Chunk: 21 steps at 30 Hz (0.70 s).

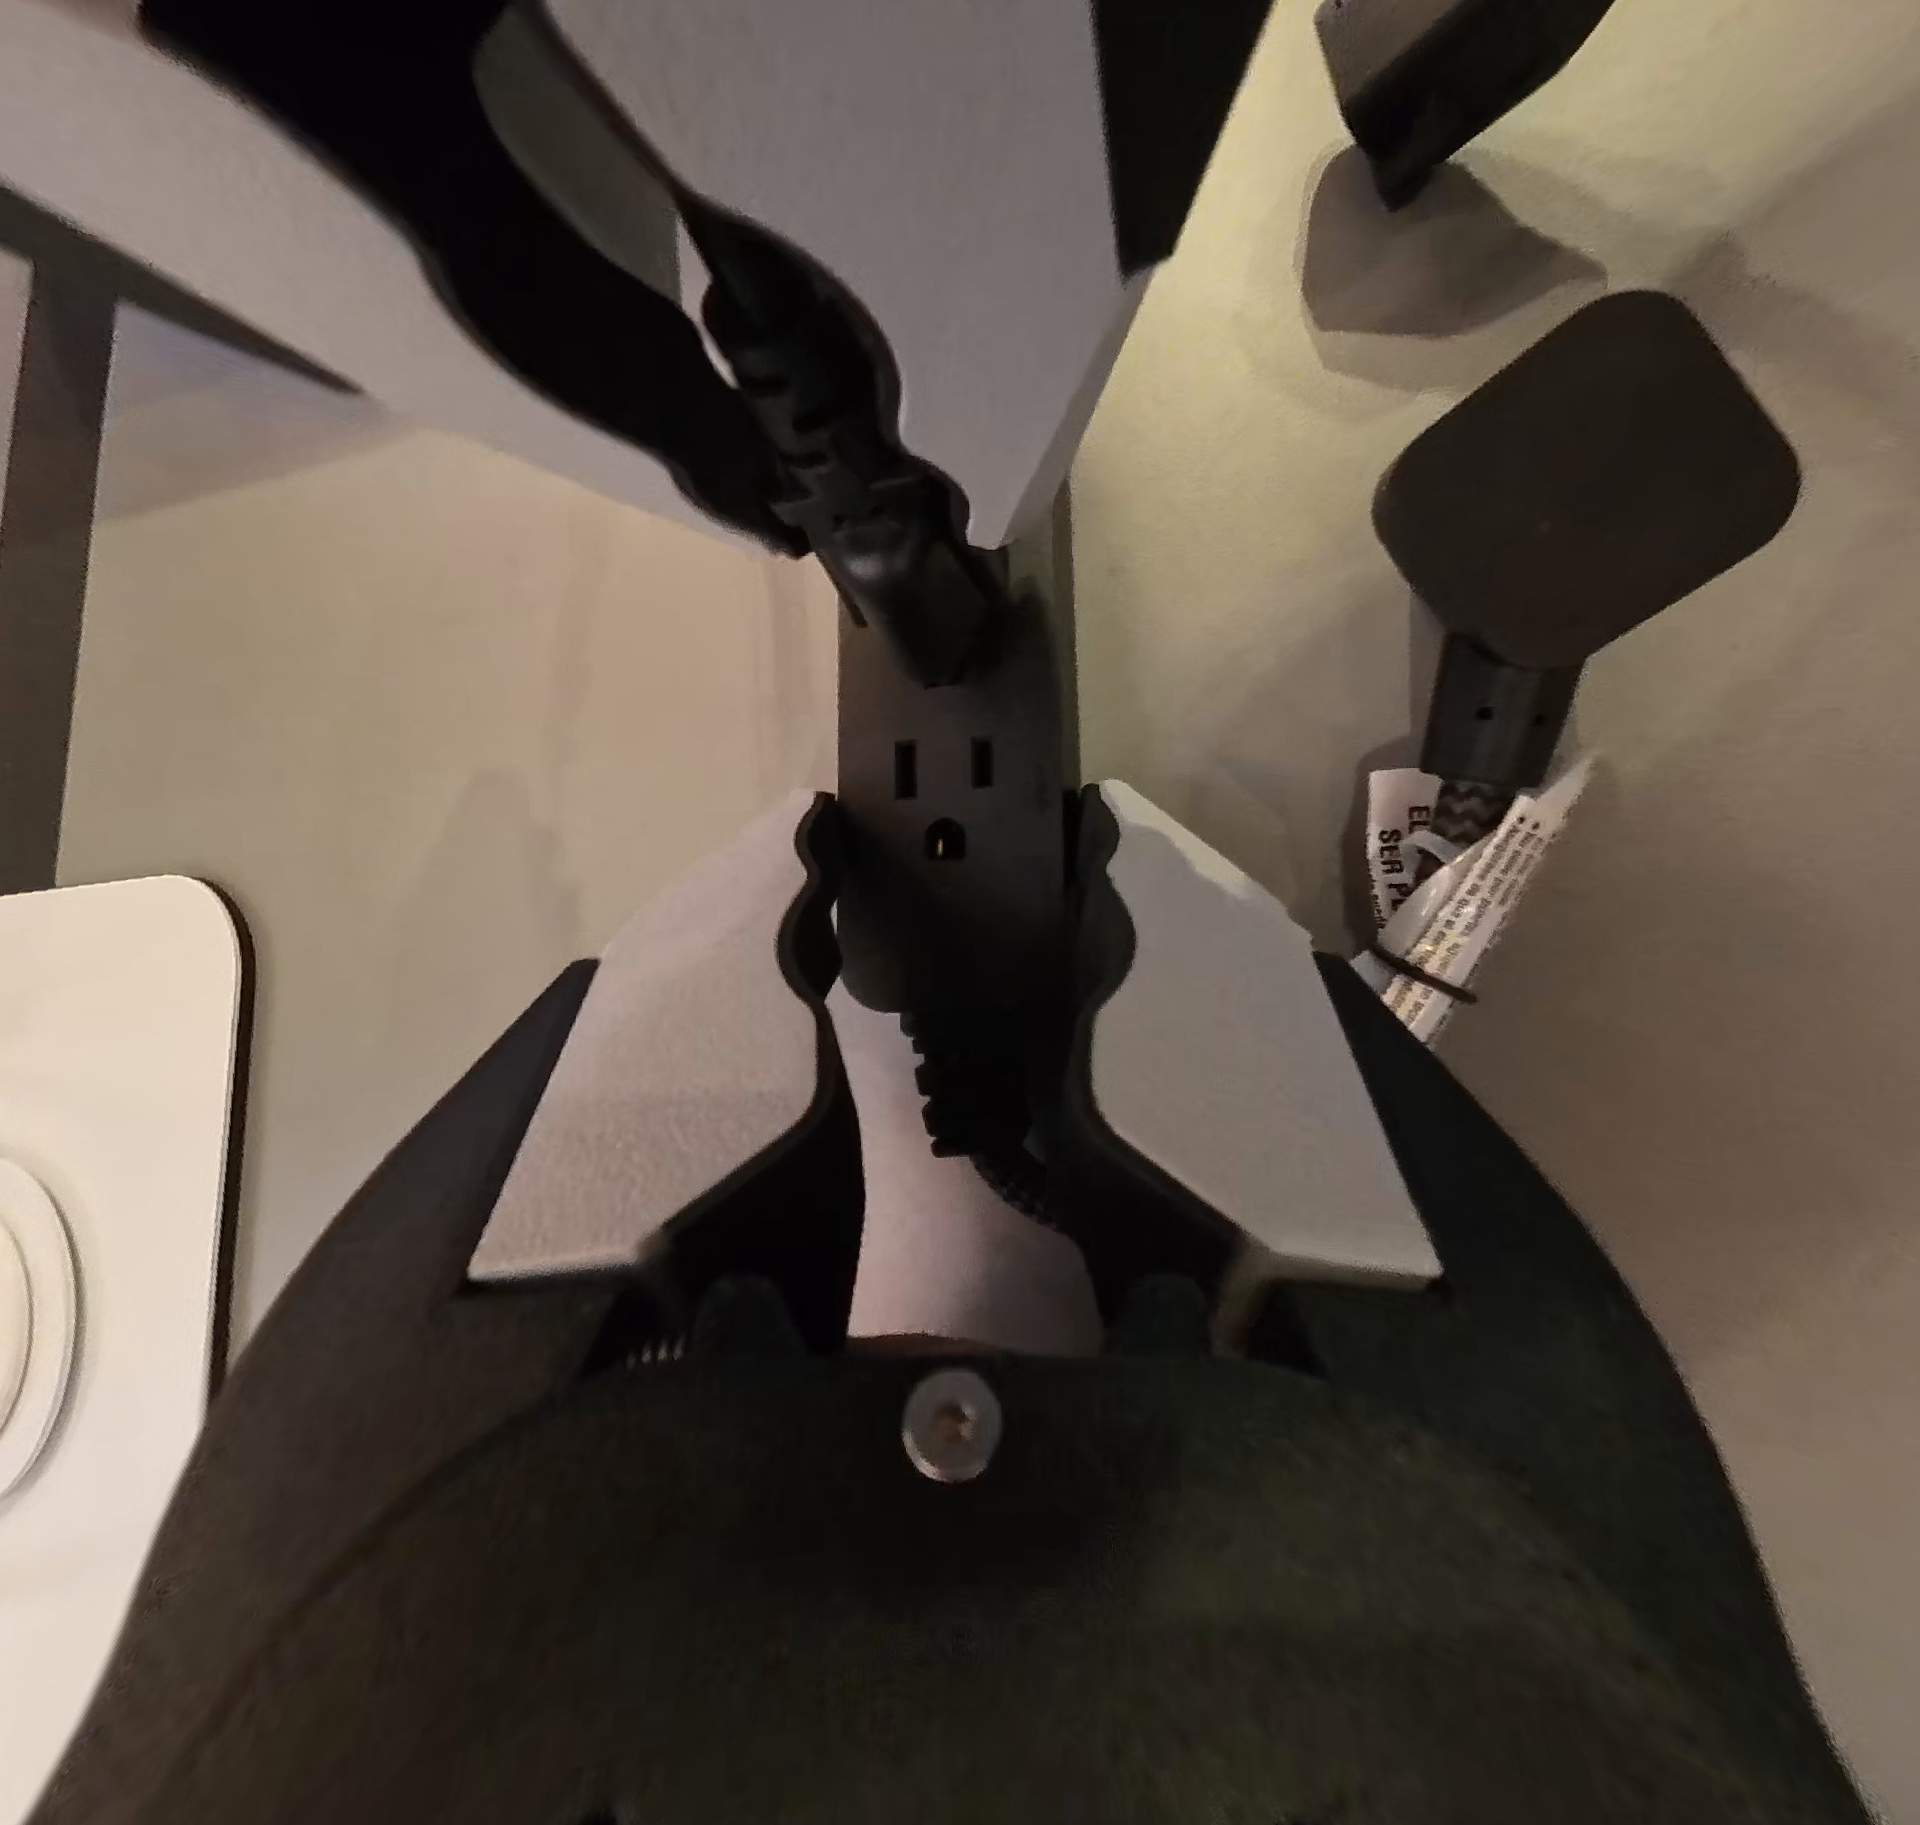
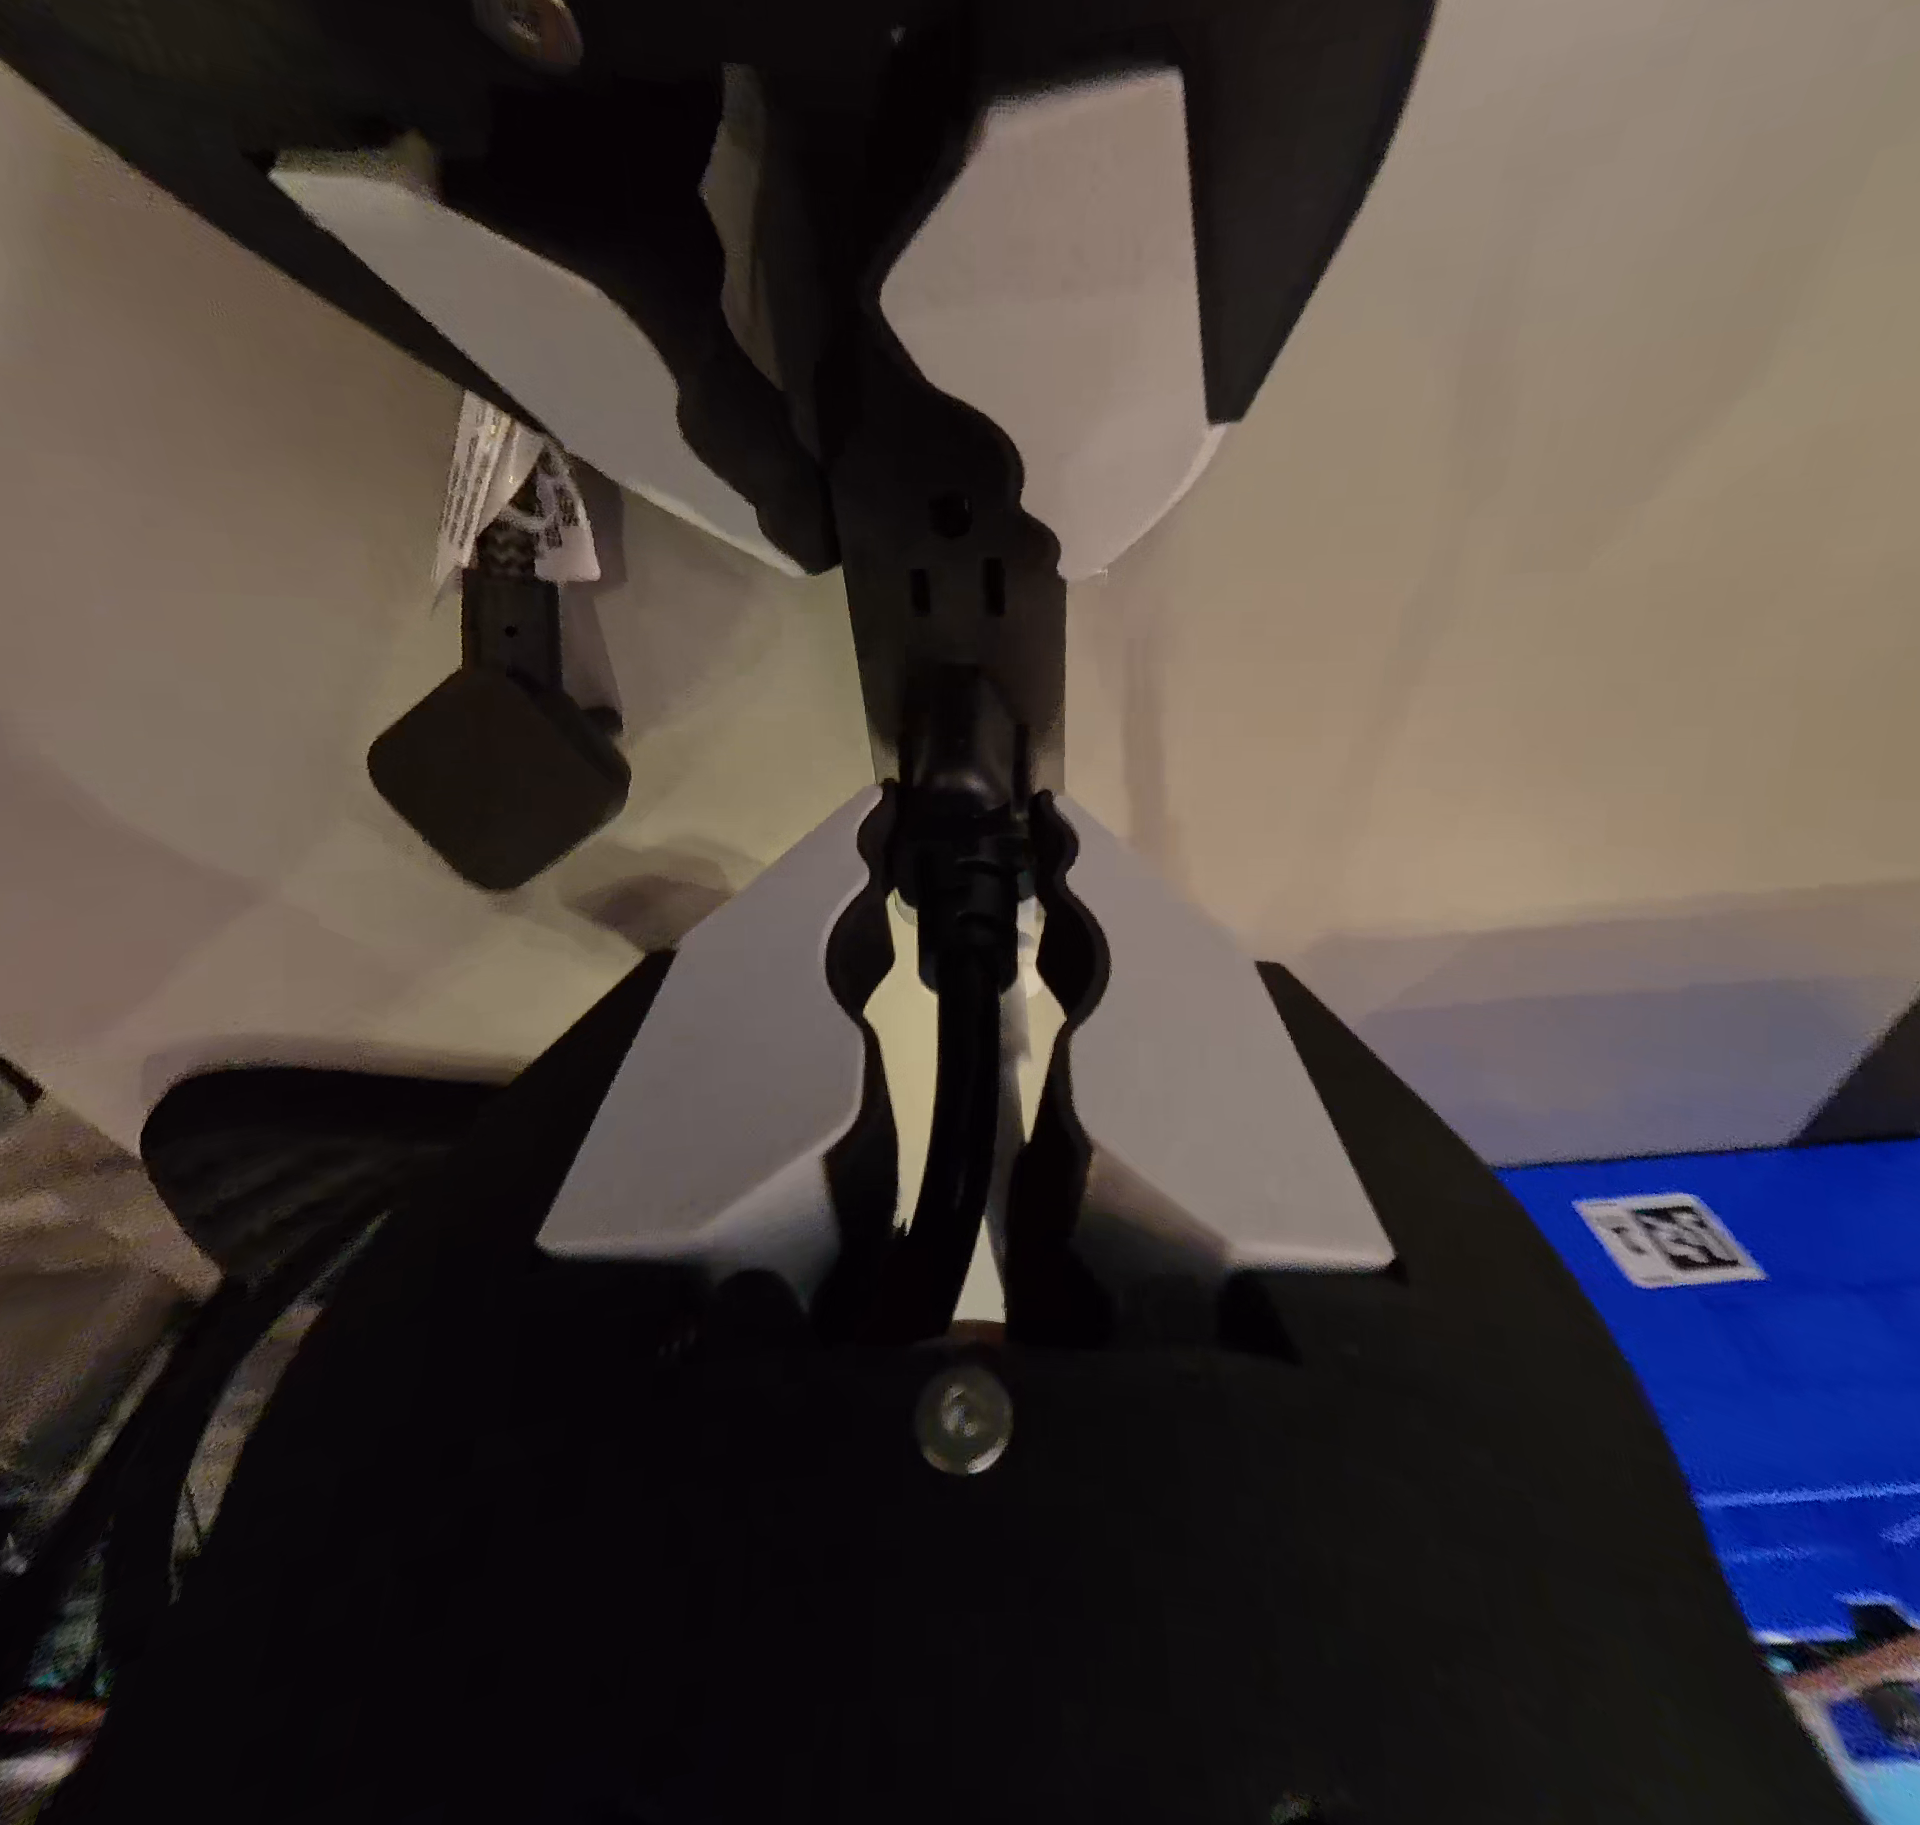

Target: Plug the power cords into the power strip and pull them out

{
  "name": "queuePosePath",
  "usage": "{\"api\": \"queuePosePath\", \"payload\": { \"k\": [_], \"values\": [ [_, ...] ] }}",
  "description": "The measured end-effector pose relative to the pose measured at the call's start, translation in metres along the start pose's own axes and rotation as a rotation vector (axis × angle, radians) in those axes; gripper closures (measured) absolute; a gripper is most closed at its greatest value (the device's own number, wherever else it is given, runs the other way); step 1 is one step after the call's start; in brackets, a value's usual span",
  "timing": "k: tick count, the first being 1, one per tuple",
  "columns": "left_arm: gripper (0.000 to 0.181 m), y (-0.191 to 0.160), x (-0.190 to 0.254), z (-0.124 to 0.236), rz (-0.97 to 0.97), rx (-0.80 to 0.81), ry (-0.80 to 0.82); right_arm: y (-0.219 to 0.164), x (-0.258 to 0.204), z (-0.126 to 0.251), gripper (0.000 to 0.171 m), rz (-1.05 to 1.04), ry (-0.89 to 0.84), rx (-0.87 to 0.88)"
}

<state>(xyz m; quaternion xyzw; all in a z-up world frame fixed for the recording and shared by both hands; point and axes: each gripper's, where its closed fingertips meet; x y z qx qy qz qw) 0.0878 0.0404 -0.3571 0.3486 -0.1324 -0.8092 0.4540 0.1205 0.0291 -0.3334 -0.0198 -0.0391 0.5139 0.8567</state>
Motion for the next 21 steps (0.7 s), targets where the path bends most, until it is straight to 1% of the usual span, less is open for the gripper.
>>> {"api": "queuePosePath", "payload": {
  "k": [2, 8, 12, 17, 19, 21],
  "values": [
    [0.138, 0.000, 0.000, 0.000, 0.010, 0.006, -0.003, 0.000, 0.000, -0.005, 0.152, -0.030, 0.010, 0.038],
    [0.139, 0.001, 0.000, 0.000, 0.009, 0.014, -0.001, 0.000, 0.001, -0.008, 0.151, 0.011, 0.029, -0.059],
    [0.139, 0.001, 0.000, 0.000, 0.005, 0.012, 0.000, 0.000, 0.001, -0.008, 0.150, 0.020, 0.027, -0.074],
    [0.138, 0.001, 0.000, 0.001, -0.004, 0.005, -0.003, 0.000, 0.002, -0.008, 0.149, 0.010, 0.026, -0.042],
    [0.138, 0.000, -0.001, 0.001, -0.004, 0.004, -0.008, 0.007, 0.001, -0.005, 0.148, -0.006, 0.045, 0.013],
    [0.138, 0.000, -0.001, 0.001, 0.008, 0.012, -0.023, 0.017, 0.007, 0.007, 0.137, -0.042, 0.039, 0.091]
  ]
}}
Point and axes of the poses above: each gripper's, where its closed fingertips meet, z back along the fingers, y out of its top, x = y × z across the jaws, and after that the axes turned 15 degrees about -z, right-handed
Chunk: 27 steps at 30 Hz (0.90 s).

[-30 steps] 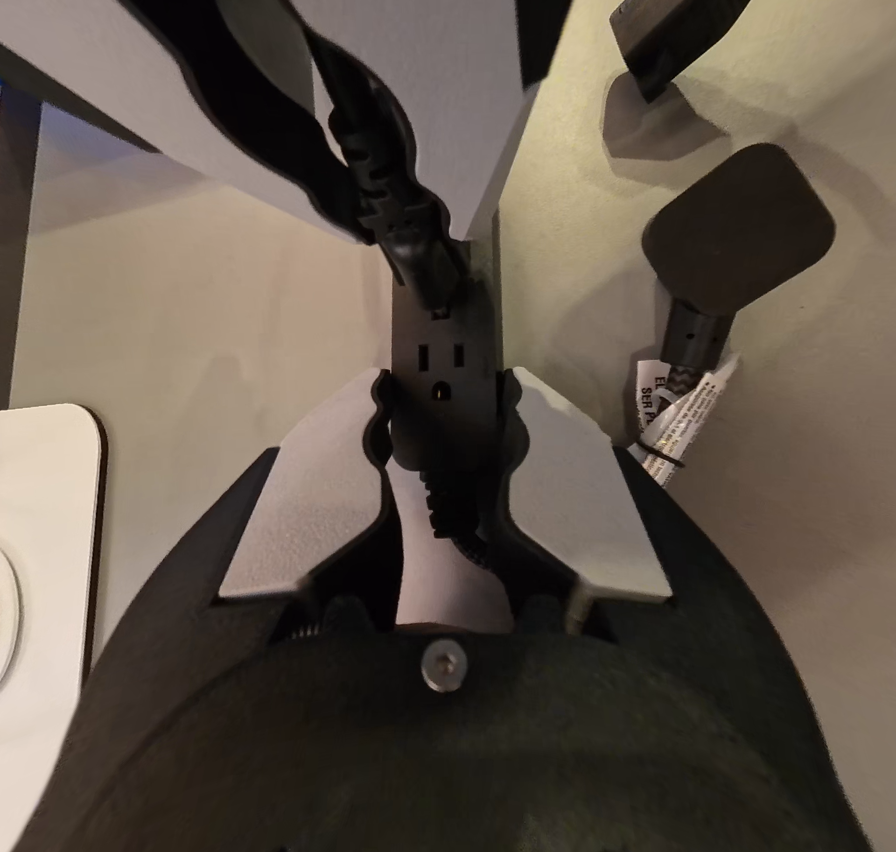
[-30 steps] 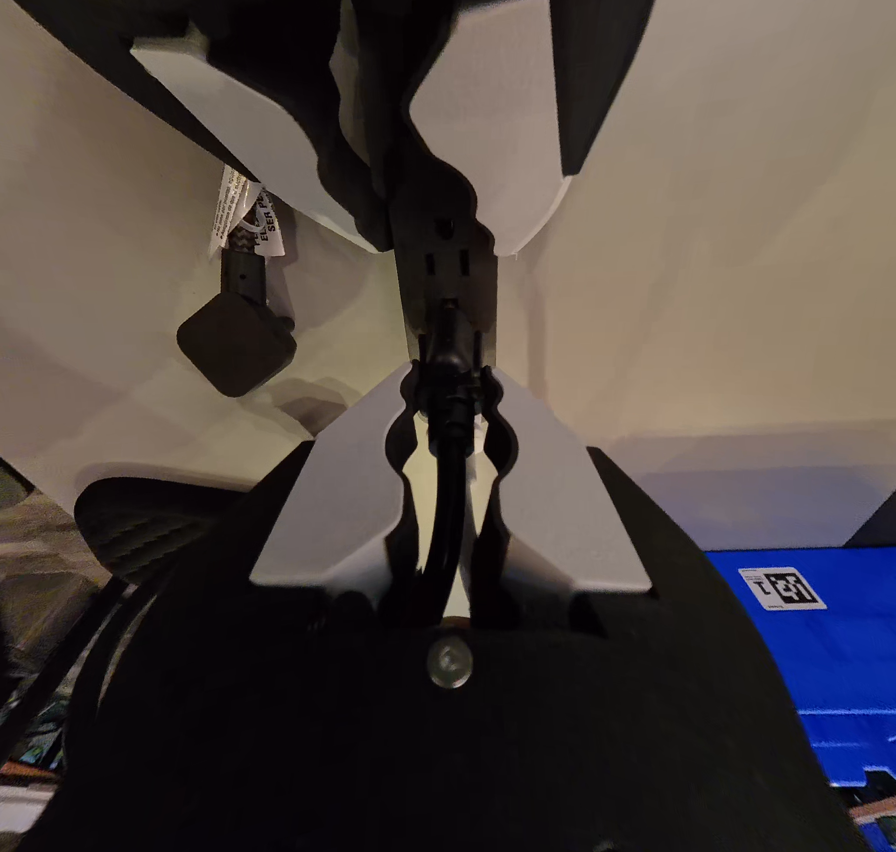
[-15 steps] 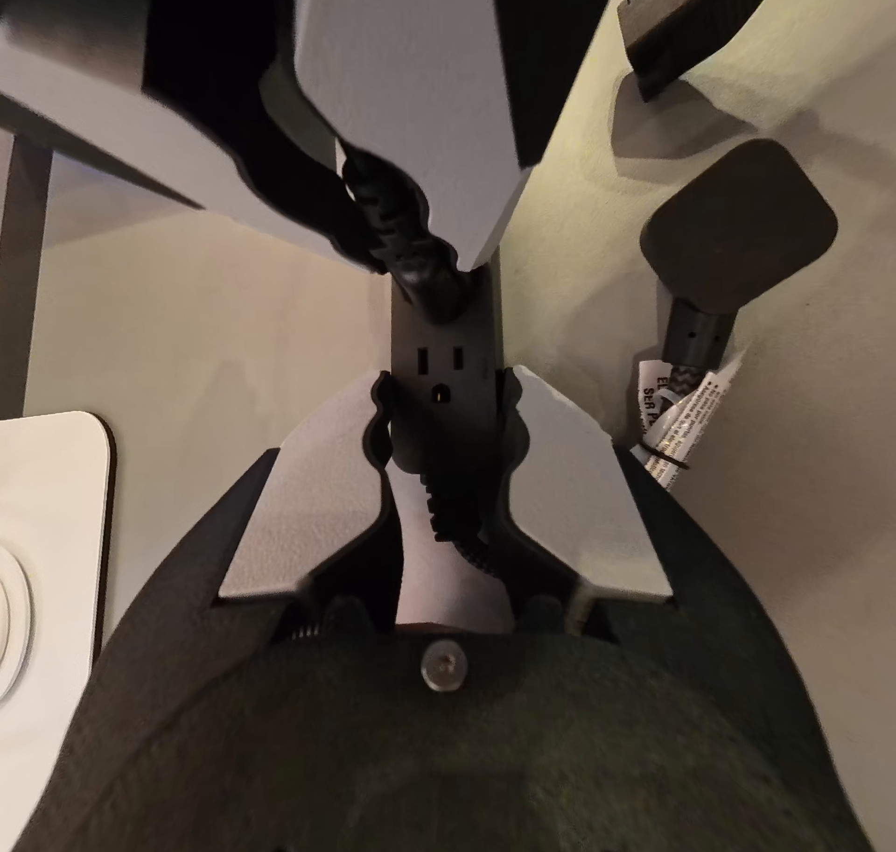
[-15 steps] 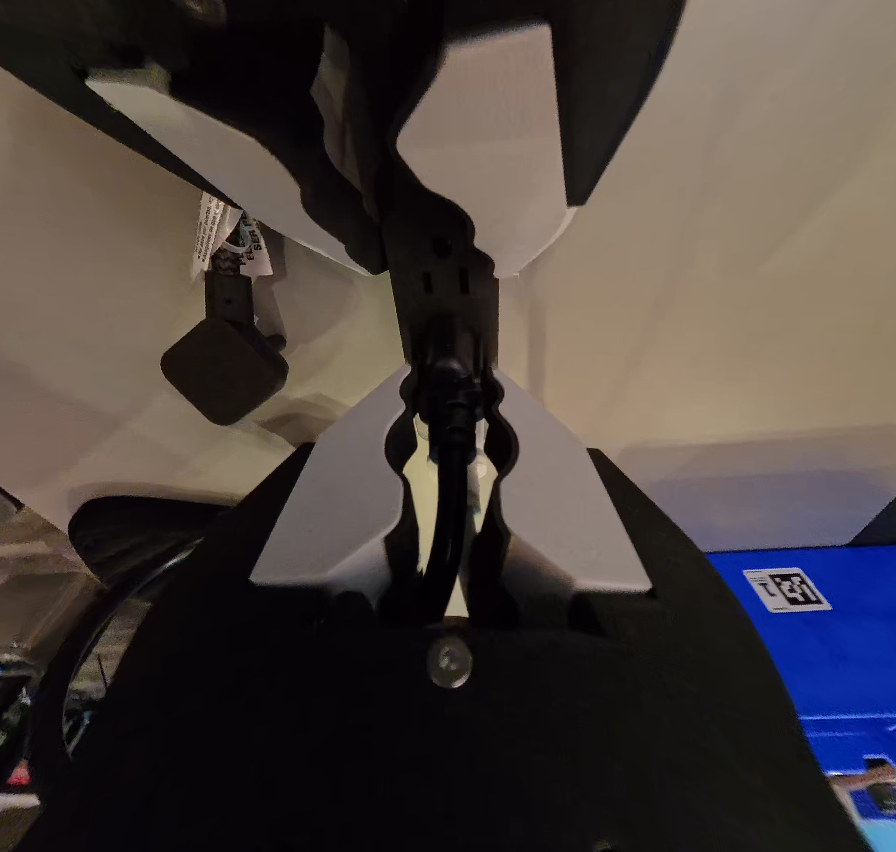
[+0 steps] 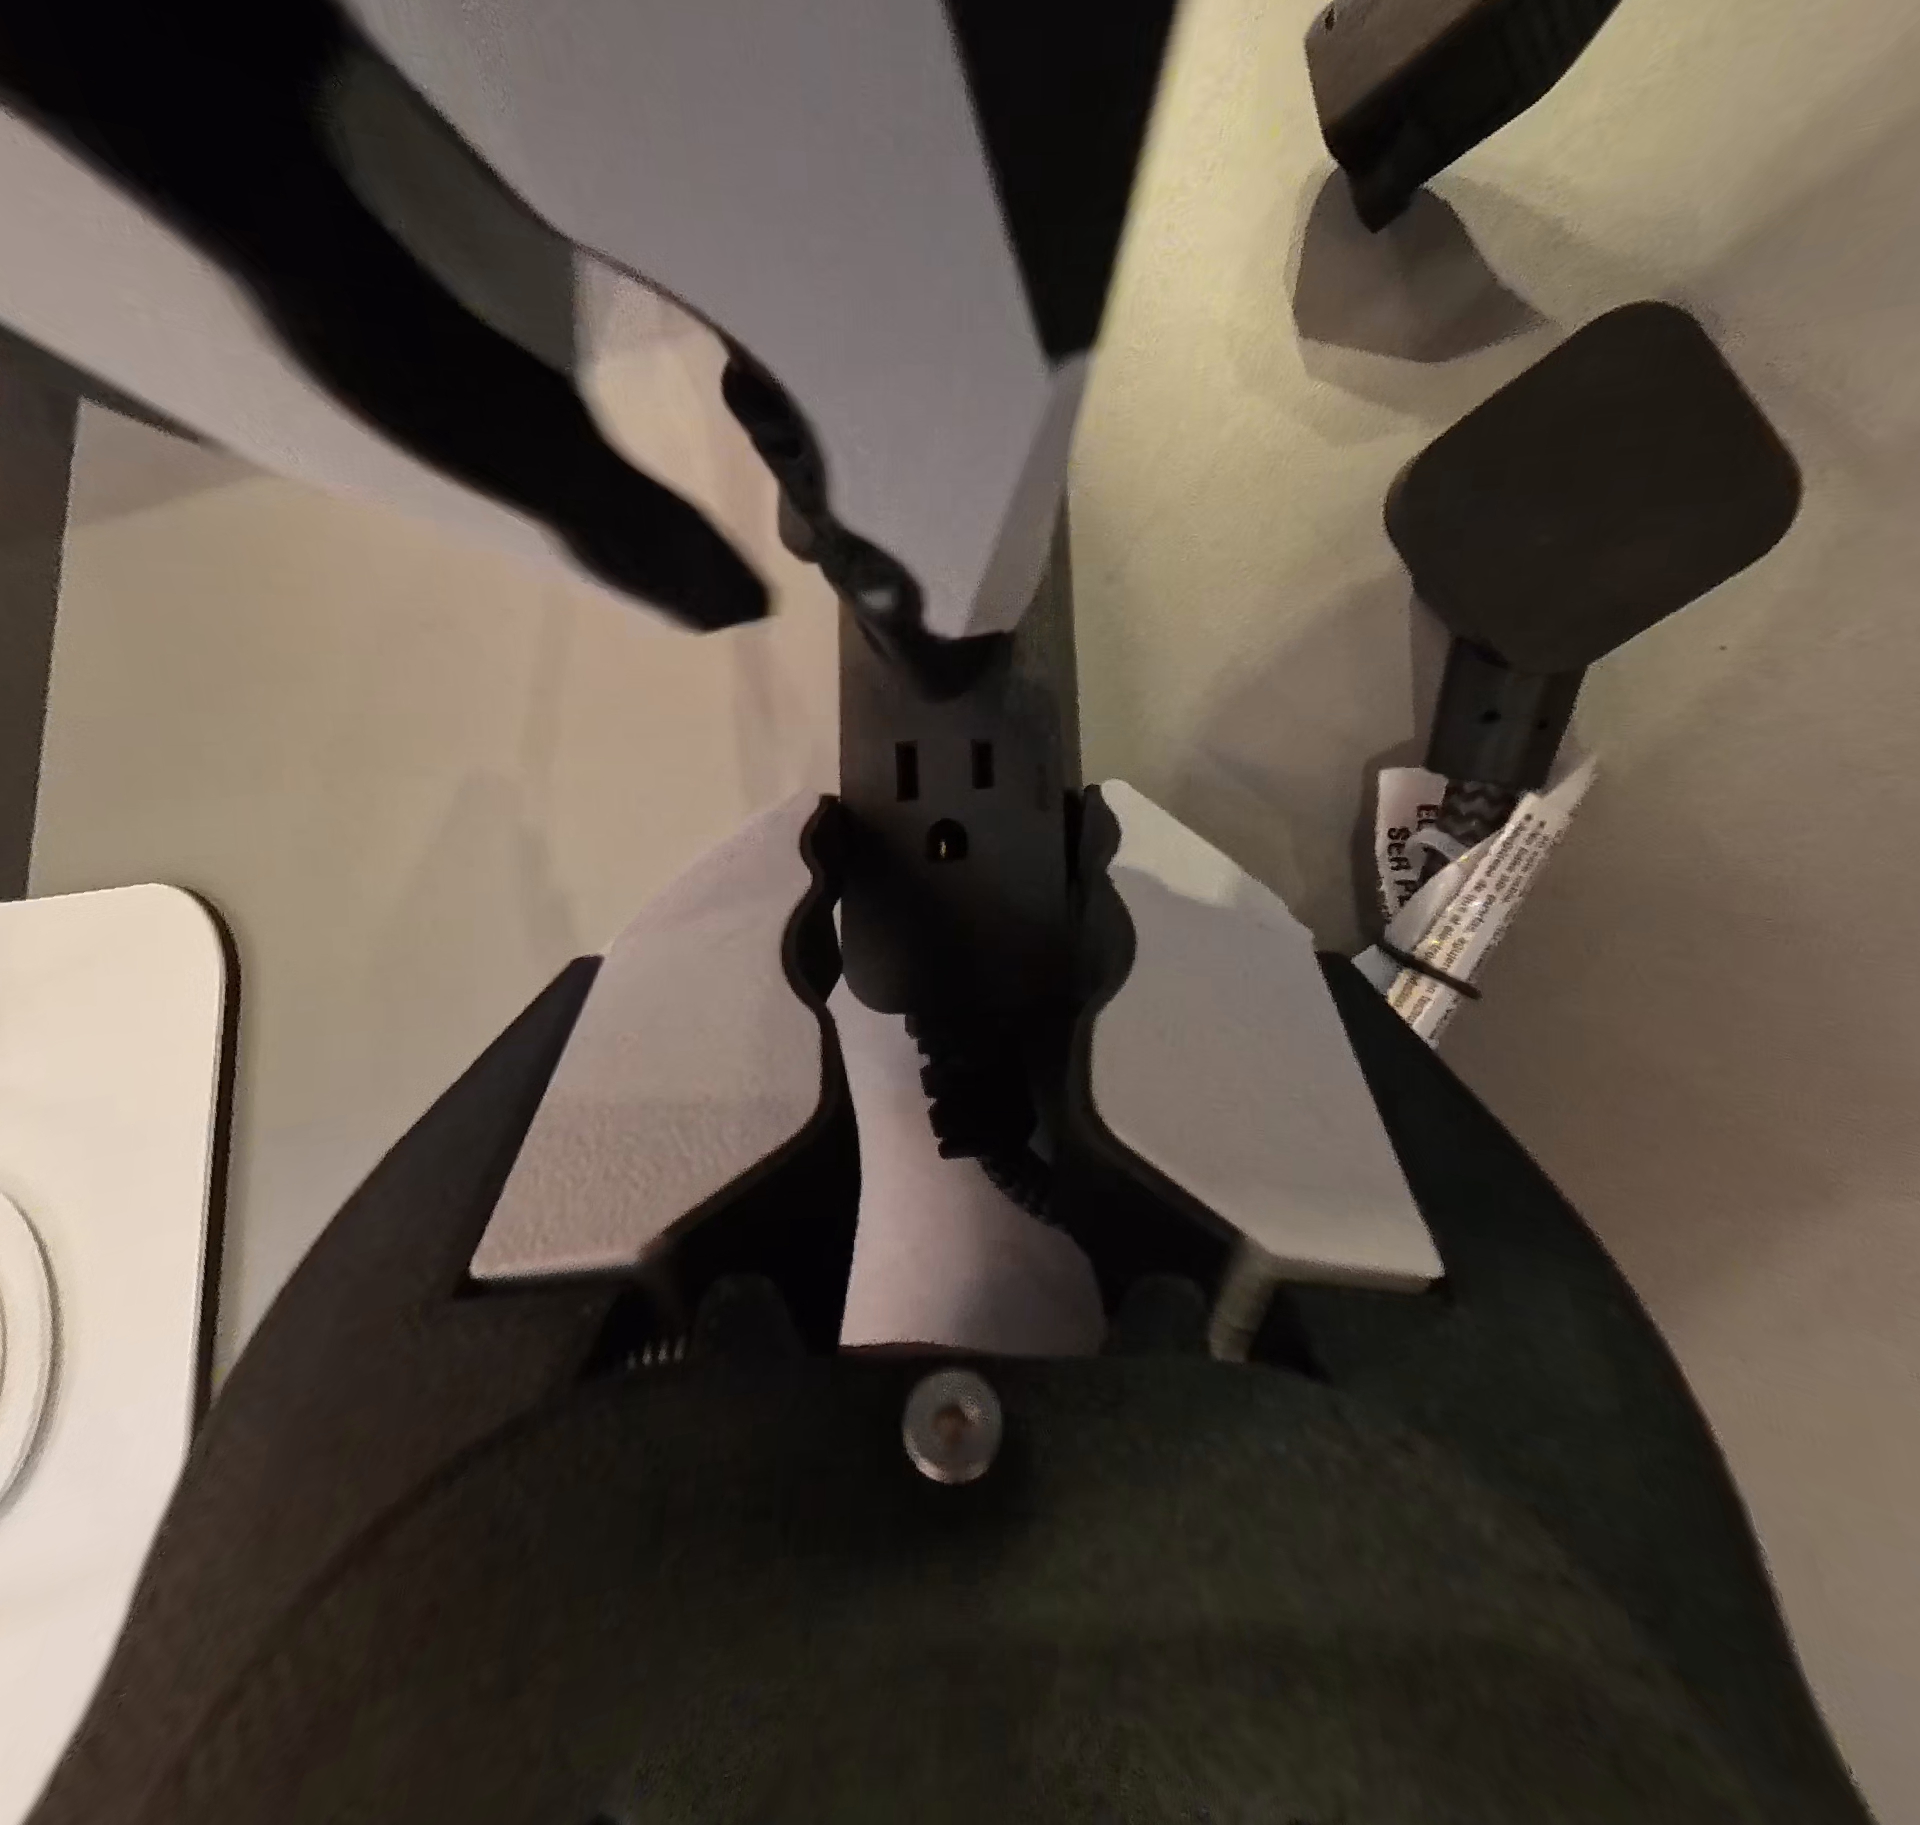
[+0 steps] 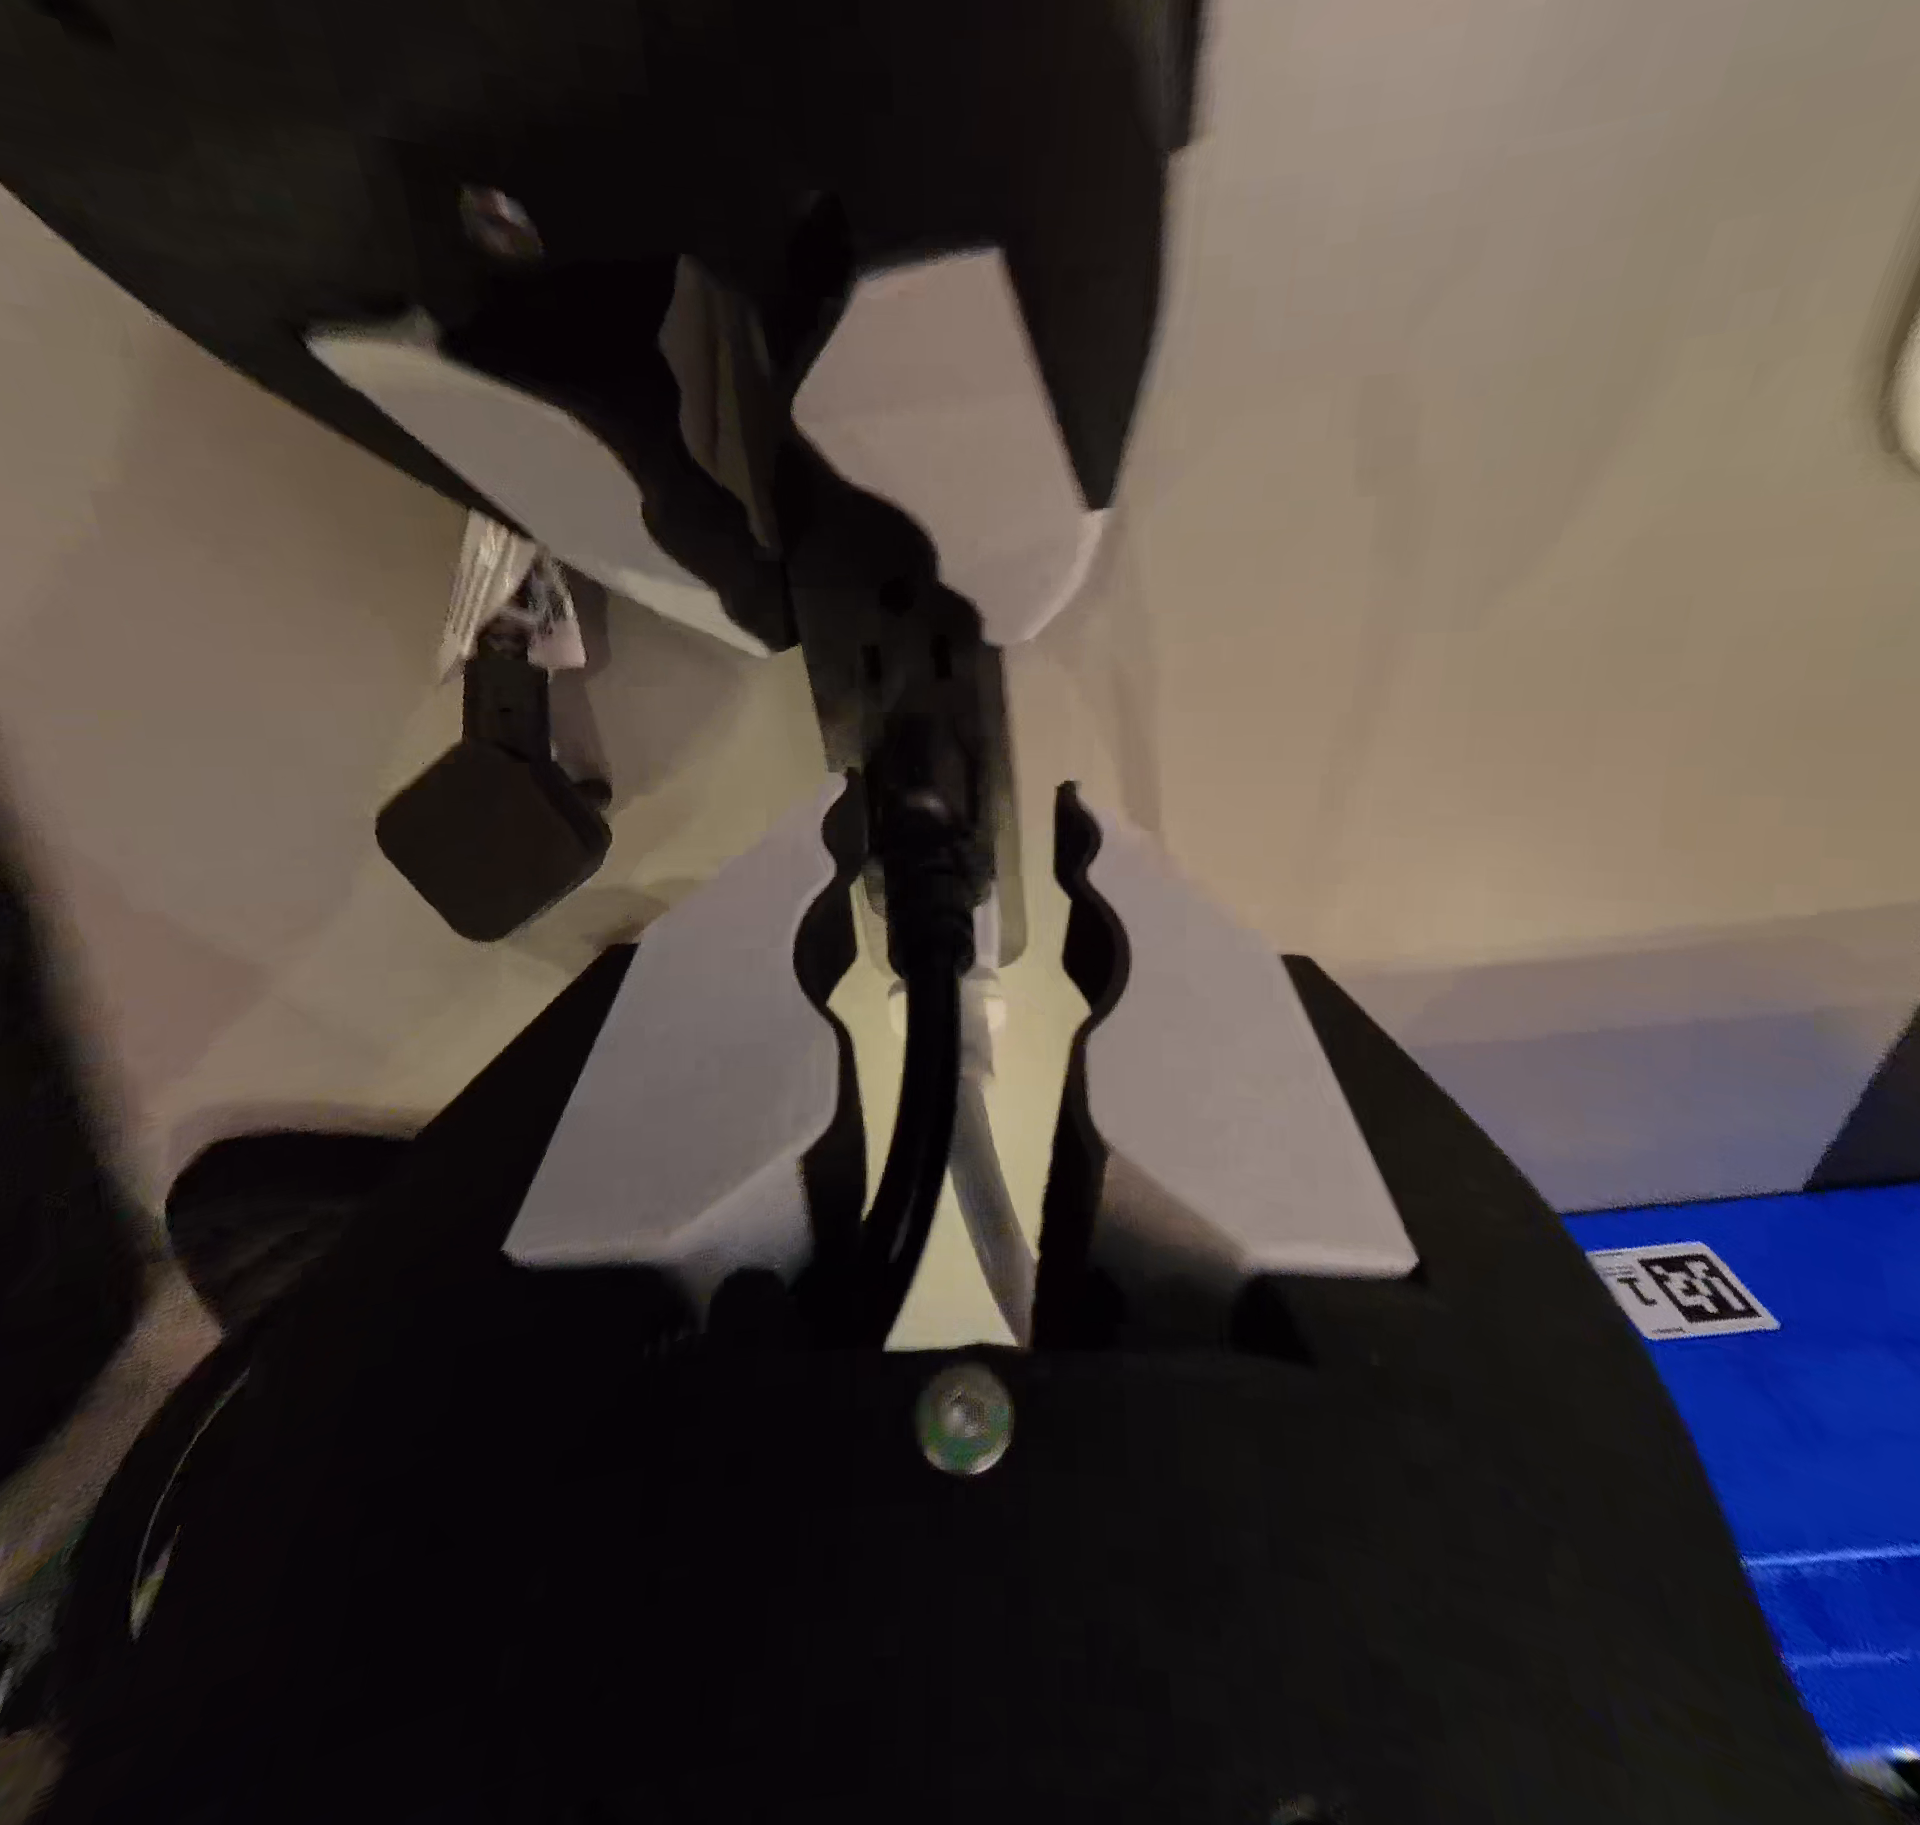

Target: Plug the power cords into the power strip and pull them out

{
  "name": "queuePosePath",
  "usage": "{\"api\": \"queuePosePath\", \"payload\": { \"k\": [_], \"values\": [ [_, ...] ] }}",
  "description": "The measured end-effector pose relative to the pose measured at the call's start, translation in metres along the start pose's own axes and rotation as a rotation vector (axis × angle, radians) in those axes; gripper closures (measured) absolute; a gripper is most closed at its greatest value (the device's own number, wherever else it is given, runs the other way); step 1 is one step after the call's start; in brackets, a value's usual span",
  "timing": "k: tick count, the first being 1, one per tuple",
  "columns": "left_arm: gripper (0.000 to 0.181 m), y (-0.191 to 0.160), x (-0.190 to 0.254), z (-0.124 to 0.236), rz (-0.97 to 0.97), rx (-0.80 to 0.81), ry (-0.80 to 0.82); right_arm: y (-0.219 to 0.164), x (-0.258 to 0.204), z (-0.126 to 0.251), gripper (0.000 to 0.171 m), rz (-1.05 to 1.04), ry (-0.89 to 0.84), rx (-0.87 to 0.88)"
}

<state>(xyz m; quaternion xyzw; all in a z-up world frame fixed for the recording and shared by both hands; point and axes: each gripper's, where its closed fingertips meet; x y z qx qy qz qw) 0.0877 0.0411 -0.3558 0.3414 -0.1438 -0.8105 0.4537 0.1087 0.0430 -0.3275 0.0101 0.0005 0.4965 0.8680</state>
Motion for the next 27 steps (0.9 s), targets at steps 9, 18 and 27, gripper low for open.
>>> {"api": "queuePosePath", "payload": {
  "k": [9, 18, 27],
  "values": [
    [0.138, -0.010, -0.005, 0.006, 0.048, -0.025, -0.033, 0.015, -0.002, 0.064, 0.122, -0.072, -0.008, 0.336],
    [0.115, -0.004, -0.012, 0.022, 0.057, 0.004, -0.037, -0.003, -0.017, 0.108, 0.128, -0.131, -0.007, 0.604],
    [0.115, 0.009, -0.031, 0.054, 0.072, 0.052, 0.001, -0.026, -0.029, 0.146, 0.129, -0.163, -0.013, 0.787]
  ]
}}
Point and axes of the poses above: each gripper's, where its closed fingertips meet, z back along the fingers, y out of its top, x = y × z across the jaws, and after that the axes turned 15 degrees about -z, right-handed
